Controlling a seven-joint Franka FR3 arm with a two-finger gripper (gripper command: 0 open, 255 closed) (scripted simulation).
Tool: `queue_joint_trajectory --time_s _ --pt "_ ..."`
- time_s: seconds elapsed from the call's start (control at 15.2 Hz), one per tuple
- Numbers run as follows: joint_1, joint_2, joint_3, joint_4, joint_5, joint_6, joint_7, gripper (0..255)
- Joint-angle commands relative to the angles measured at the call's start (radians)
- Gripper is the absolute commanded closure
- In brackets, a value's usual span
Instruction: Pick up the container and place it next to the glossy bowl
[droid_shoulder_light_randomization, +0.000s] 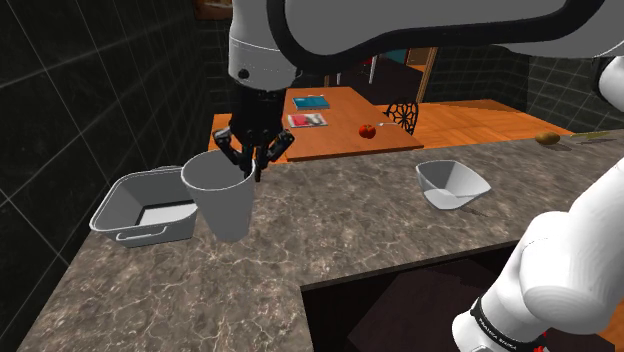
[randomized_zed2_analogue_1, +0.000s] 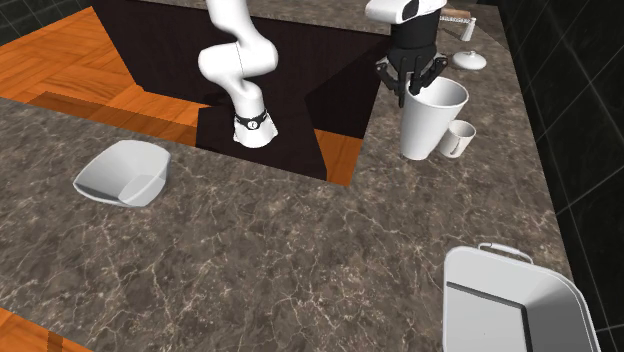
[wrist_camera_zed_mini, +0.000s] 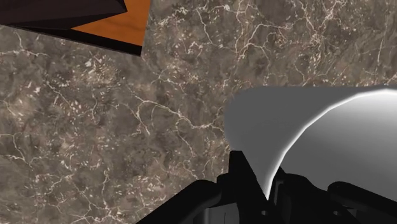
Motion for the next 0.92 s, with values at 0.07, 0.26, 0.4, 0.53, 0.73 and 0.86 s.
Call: queue_joint_trajectory --time_s 0.07,0.26,0.4,0.53,0.73,0.86 --pt "-0.024 -0.083 -0.048 -0.078 0.044 -0.003 -0.083 255" --pt "-0.043 -0.162 -0.103 -0.156 0.077 -0.009 -0.166 255" --pt "-0.054 -0.208 -0.141 -0.201 0.091 -0.015 -0.219 255" --pt "-0.064 -0.251 -0.179 -0.242 0.099 -0.022 -0.271 255" --pt "-0.081 -0.306 -0.236 -0.294 0.104 -0.036 -0.347 255" --pt "-0.093 -0.338 -0.275 -0.324 0.101 -0.046 -0.396 255"
